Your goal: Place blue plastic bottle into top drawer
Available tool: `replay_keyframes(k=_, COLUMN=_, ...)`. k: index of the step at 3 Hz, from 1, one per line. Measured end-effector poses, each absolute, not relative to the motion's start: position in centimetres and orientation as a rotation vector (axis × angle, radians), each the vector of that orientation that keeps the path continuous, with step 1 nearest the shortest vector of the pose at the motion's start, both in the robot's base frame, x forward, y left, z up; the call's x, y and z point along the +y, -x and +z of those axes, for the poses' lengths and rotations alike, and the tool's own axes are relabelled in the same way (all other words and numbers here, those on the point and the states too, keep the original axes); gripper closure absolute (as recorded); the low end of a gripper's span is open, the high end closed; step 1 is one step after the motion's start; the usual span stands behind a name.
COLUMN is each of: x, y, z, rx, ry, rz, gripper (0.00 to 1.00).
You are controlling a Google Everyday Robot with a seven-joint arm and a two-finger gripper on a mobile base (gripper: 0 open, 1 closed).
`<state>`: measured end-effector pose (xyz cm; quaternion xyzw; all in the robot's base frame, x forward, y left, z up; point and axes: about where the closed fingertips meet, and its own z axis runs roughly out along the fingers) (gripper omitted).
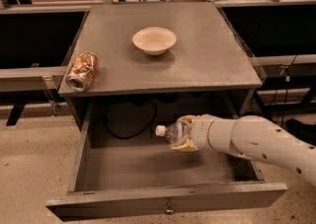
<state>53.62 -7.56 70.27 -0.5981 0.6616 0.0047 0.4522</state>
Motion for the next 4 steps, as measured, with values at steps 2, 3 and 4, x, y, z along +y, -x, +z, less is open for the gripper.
replay_keyframes(k=2, x=-7.51, y=-53.62, z=70.3, rx=1.639, ry=1.471, rz=0.018, gripper=0.59)
replay_keyframes(k=3, x=-7.92, y=-53.8, z=70.36, rx=1.689, ry=1.459, rz=0.083, gripper=0.36)
replay_keyframes(k=4, x=-8.07, y=-53.26, z=70.08, rx=1.721, ry=1.471, rz=0.137, gripper=0.13)
